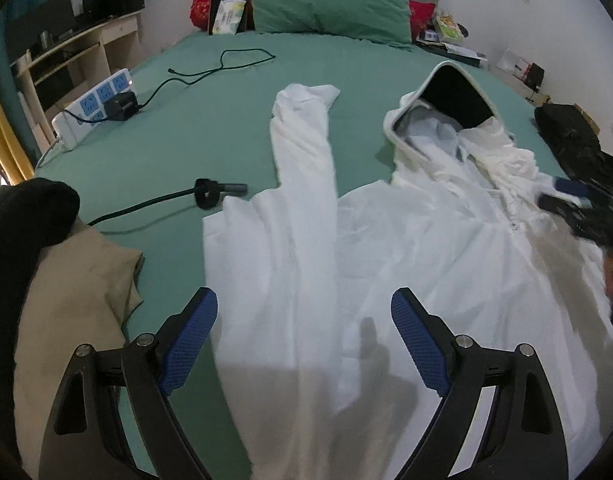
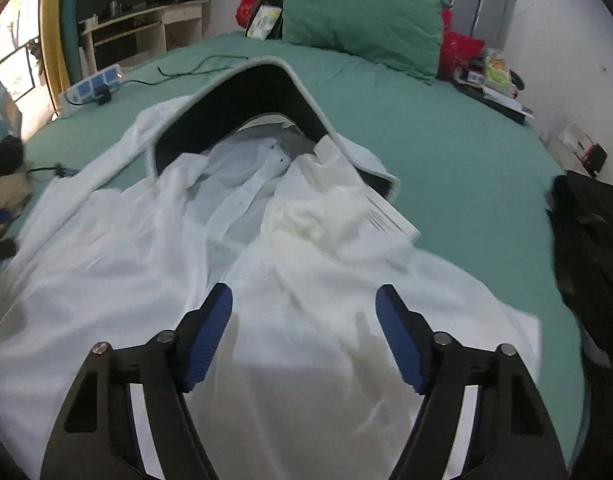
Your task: Fold large clothes
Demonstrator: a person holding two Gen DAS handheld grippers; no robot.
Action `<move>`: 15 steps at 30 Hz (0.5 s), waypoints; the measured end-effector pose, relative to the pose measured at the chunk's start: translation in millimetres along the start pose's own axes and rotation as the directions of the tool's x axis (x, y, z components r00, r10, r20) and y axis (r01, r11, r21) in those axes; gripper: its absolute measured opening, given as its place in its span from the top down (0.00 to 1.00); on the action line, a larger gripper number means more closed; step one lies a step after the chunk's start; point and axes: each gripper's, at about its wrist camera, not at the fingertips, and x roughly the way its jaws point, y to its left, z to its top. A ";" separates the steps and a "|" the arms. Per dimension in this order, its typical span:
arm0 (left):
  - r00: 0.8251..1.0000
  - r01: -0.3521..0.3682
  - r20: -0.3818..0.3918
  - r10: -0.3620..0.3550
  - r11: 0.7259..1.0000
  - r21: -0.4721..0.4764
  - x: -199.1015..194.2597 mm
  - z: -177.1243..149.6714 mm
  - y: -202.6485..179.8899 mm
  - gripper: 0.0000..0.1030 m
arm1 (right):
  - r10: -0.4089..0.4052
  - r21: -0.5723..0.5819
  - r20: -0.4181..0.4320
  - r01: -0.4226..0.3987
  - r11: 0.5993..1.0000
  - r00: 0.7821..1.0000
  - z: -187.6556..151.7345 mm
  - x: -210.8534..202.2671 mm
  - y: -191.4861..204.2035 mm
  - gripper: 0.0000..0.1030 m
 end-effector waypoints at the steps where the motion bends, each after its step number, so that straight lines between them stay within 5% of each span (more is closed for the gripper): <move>1: 1.000 -0.002 -0.017 0.002 1.000 -0.013 3.6 -0.2 4.0 0.11 | 0.004 0.013 -0.013 -0.004 1.000 1.000 6.6 13.7 -0.1 0.32; 5: 0.999 0.029 -0.036 -0.032 0.997 -0.068 5.2 3.9 17.0 0.11 | 0.016 0.058 -0.043 -0.014 0.998 0.999 27.8 49.8 -0.4 0.35; 6: 0.998 0.042 -0.034 -0.044 0.996 -0.080 4.4 6.3 18.5 0.11 | 0.024 0.070 -0.042 -0.021 0.997 0.999 31.2 54.5 -1.6 0.43; 8: 0.999 0.051 -0.014 -0.052 0.996 -0.072 2.6 15.5 20.3 0.11 | 0.038 0.096 -0.045 -0.034 0.995 0.998 36.0 58.2 -5.3 0.83; 9: 0.999 0.038 -0.006 -0.038 0.998 -0.051 2.2 20.0 20.2 0.11 | 0.040 0.119 -0.035 -0.036 0.992 0.999 38.8 55.0 -9.5 0.90; 13: 0.998 -0.047 0.032 0.047 0.999 -0.004 3.5 30.3 21.3 0.11 | -0.014 0.130 0.079 0.004 0.991 0.997 46.3 7.9 -16.0 0.92; 15: 0.999 0.018 0.039 -0.015 0.997 -0.081 -4.4 30.2 31.5 0.11 | 0.009 0.135 0.140 -0.028 0.990 0.990 47.7 -21.2 -14.8 0.94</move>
